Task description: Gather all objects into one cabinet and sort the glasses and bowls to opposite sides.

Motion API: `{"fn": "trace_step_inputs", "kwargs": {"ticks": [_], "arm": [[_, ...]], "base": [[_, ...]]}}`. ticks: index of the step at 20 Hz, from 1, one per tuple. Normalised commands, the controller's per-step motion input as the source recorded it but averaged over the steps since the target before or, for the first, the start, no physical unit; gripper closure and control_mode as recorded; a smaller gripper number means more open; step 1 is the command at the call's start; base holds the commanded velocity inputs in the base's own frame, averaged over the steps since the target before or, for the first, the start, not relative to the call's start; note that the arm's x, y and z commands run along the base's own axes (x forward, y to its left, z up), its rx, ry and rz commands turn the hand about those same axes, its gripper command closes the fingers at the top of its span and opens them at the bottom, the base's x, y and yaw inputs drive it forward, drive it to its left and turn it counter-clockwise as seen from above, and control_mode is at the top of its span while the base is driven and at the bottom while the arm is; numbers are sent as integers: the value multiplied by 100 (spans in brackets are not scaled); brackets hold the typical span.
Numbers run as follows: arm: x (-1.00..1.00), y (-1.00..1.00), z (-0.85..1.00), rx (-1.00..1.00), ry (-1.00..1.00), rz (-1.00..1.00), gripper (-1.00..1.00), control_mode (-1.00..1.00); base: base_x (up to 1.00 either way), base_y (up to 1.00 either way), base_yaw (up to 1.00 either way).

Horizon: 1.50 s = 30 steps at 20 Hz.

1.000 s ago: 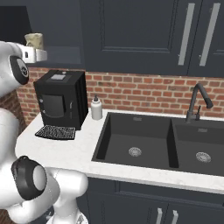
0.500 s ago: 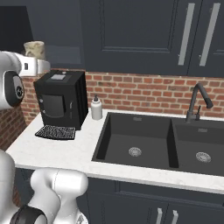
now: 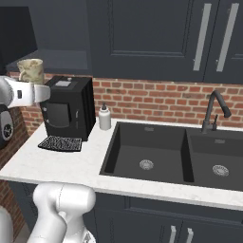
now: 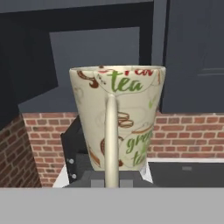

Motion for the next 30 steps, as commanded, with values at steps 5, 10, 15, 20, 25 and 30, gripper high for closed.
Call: {"fn": "trace_step_inputs", "kwargs": {"ticks": [5, 10, 15, 20, 25, 30], "arm": [[-64, -9, -2, 0, 7, 0, 100, -100], [-58, -38, -1, 0, 1, 1, 100, -100], [-29, -50, -2, 0, 0, 4, 100, -100], [0, -13, -12, 0, 0, 0, 100, -100], [0, -8, -11, 0, 0, -7, 100, -100], [0, -25, -4, 0, 0, -15, 100, -100]], "base": [[0, 0, 0], [0, 0, 0], [0, 0, 0], [0, 0, 0], [0, 0, 0], [0, 0, 0]]}}
